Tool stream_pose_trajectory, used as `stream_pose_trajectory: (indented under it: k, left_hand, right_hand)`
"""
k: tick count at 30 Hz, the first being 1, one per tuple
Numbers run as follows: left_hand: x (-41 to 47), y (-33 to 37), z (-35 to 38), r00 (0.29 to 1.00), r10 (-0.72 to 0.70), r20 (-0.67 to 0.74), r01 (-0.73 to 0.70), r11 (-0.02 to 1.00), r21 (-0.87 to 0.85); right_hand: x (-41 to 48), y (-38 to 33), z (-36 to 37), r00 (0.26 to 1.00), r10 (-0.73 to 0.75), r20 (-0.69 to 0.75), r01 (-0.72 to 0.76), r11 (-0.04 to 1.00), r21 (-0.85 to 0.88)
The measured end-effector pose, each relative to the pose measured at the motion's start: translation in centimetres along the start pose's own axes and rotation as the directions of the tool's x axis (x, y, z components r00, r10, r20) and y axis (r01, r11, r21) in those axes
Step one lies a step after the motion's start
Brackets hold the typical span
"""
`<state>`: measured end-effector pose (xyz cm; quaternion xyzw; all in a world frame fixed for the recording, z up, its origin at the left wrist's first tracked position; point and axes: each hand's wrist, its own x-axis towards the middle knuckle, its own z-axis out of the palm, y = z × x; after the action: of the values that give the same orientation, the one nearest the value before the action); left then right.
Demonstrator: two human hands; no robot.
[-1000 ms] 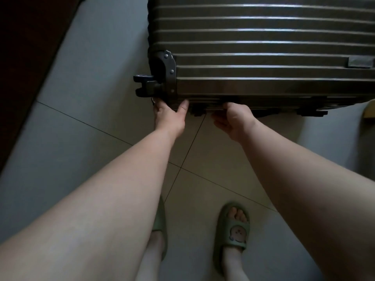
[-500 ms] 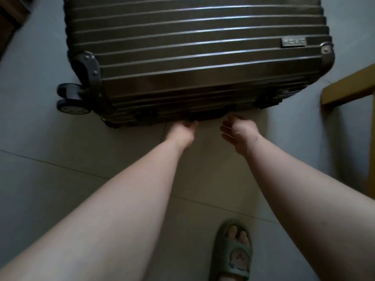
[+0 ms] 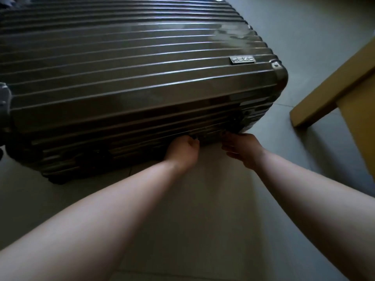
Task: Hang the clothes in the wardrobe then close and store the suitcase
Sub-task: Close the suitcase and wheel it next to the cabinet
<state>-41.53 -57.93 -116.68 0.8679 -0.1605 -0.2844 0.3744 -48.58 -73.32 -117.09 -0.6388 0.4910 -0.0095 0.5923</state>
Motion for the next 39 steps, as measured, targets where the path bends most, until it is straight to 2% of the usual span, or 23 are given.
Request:
stream_pose_trajectory:
  k: [4,6,7,8,9,10,11,12,13,17,20,28,32,39]
  left_hand:
    - [0.1,1.8,0.1,1.000,0.008,-0.001,-0.007,0.968,0.250]
    - [-0.7,4.2,-0.1,0.992,0.127,0.023,-0.127,0.922,0.365]
    - [-1.3,5.7,-0.1,0.968,0.248,0.038,-0.241,0.879,0.412]
    - [-1.8,7.0,-0.1,0.912,0.408,0.037,-0.377,0.803,0.461]
    - [-2.0,8.2,-0.1,0.810,0.586,0.022,-0.512,0.689,0.514]
    - [-1.9,9.2,-0.3,0.668,0.744,-0.006,-0.612,0.554,0.565]
    - [-1.5,10.0,-0.4,0.542,0.840,-0.032,-0.650,0.443,0.617]
    - [-1.0,10.7,-0.5,0.460,0.885,-0.067,-0.643,0.384,0.662]
    - [-0.3,11.2,-0.5,0.442,0.893,-0.083,-0.610,0.367,0.702]
    - [1.2,11.4,-0.9,0.632,0.775,0.003,-0.429,0.348,0.834]
    - [2.0,10.9,-1.1,0.717,0.697,-0.021,-0.309,0.344,0.886]
    - [2.6,10.8,0.1,0.670,0.729,-0.138,-0.309,0.443,0.842]
    - [2.6,10.9,0.3,0.658,0.731,-0.183,-0.313,0.486,0.816]
    - [2.8,11.0,0.7,0.646,0.728,-0.230,-0.303,0.521,0.798]
  right_hand:
    - [0.3,0.5,-1.0,1.000,-0.009,-0.010,0.008,0.998,-0.066]
    - [0.3,0.4,-1.7,0.998,-0.017,-0.062,0.014,0.998,-0.059]
    - [0.1,0.4,-2.1,0.996,-0.034,-0.088,0.030,0.999,-0.038]
    - [-0.1,0.3,-2.5,0.994,-0.052,-0.100,0.051,0.999,-0.009]
    - [-0.2,0.3,-2.6,0.993,-0.066,-0.094,0.069,0.997,0.026]
    - [-0.2,0.3,-2.6,0.994,-0.077,-0.079,0.082,0.995,0.063]
    - [-0.2,0.3,-2.6,0.995,-0.081,-0.058,0.086,0.992,0.094]
    - [0.0,0.4,-2.7,0.996,-0.079,-0.044,0.084,0.989,0.124]
    - [0.2,0.3,-2.7,0.997,-0.075,-0.033,0.079,0.985,0.150]
    - [0.7,0.1,-2.8,0.999,-0.044,-0.016,0.047,0.962,0.268]
    - [1.0,0.4,-2.5,1.000,-0.021,0.006,0.017,0.932,0.361]
    - [1.2,0.4,-1.2,0.999,-0.011,0.050,-0.023,0.778,0.627]
    - [1.1,0.3,-1.3,0.998,-0.001,0.058,-0.037,0.758,0.651]
    - [0.9,0.2,-1.1,0.998,0.044,-0.033,-0.014,0.774,0.633]
